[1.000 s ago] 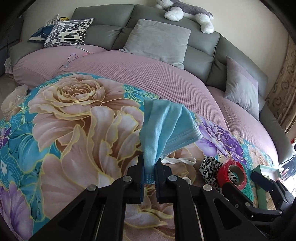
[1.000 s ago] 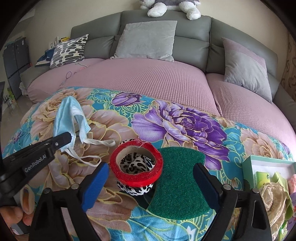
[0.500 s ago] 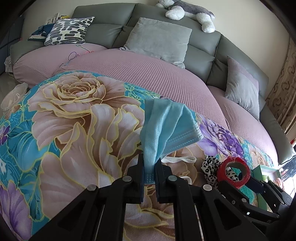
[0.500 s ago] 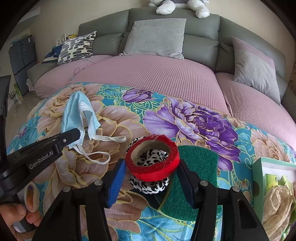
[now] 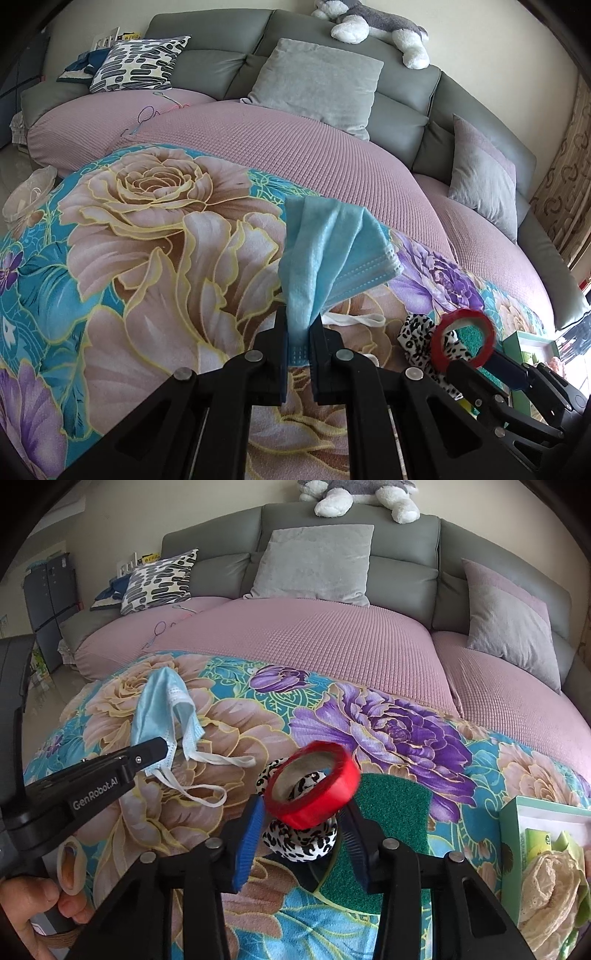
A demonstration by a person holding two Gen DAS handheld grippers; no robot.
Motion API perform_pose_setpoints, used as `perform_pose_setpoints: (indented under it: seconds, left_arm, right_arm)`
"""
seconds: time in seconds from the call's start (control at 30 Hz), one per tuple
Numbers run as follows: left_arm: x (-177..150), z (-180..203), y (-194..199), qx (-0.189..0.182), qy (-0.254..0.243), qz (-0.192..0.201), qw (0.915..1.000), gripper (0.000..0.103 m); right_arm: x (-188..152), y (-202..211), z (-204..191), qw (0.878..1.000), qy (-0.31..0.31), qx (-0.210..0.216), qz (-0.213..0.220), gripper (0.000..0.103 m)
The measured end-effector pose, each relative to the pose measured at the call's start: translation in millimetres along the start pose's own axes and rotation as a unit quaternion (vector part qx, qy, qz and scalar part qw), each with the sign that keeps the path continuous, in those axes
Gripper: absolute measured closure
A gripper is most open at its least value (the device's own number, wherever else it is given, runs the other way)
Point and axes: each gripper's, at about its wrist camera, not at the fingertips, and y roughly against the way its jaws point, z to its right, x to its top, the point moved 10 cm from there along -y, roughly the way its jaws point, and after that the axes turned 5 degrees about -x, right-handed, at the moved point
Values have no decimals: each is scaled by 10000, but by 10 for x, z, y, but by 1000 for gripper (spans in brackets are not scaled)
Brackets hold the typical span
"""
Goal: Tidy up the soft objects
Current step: 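Lift the mask and tape roll with both grippers toward the tray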
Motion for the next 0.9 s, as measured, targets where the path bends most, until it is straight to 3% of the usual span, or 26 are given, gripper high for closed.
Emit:
perform_pose_setpoints:
  seconds: [0.13,0.43,0.57,0.63,0.9]
  left_arm:
    - [-9,10,-14,16,-39,-31,10000,94]
    - [-18,2,-25,-12,-35,-63,10000,94]
    - [-24,-14,-32,17,-33,-85,10000,94]
    - [-25,-26,-26,23,-26,-83,10000,94]
    - [-89,-200,-23,256,187,-263,9992,94]
  right_arm:
    - [-18,-36,0,9999,-75,100,-29,63]
    - [15,-83,-36,9998,-130,168,-64,64]
    - [7,-78,-12,10000,-51,-10,-84,53]
    - [1,-78,13,9997,69,-194,-87,39]
    - [53,-97,-5,9962,664,-560,-15,35]
